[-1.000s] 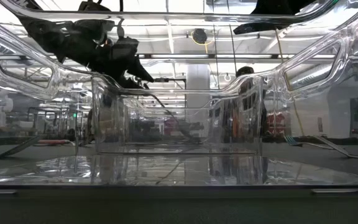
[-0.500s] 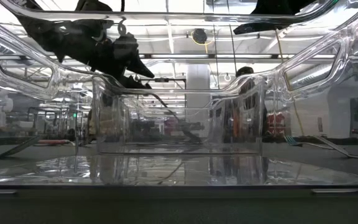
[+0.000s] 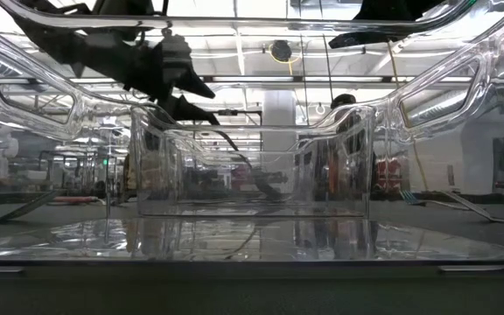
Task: Sort silverware by color (type)
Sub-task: Put the top black fork into the top transparent bin, then put the black fork into the top transparent bin
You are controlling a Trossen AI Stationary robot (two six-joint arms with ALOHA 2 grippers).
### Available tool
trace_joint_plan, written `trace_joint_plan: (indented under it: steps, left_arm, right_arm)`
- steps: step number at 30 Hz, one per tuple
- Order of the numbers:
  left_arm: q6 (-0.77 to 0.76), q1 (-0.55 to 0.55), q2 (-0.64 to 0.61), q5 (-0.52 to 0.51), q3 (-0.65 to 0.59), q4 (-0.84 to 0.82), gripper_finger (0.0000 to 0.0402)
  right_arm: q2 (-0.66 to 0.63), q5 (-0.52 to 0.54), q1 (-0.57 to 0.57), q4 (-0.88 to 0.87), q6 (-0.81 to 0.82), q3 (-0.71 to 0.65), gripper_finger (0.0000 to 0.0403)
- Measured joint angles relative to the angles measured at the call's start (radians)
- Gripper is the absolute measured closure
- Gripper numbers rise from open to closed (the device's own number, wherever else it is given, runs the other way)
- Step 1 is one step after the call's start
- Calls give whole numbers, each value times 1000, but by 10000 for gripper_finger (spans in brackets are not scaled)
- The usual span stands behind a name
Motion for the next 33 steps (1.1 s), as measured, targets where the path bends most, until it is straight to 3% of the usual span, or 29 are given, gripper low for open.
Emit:
trace_joint_plan:
  steps: [12, 21, 33]
  left_arm:
    - [1, -33, -6, -263, 0, -2, 161]
    - [8, -98, -26, -287, 0, 16, 161]
    - [-142, -306, -227, -369, 0, -1, 162]
  right_arm:
    - [0, 0, 0, 0, -13, 0, 206]
    - [0, 0, 0, 1, -37, 0, 206]
    - [0, 0, 0, 6, -45, 0, 206]
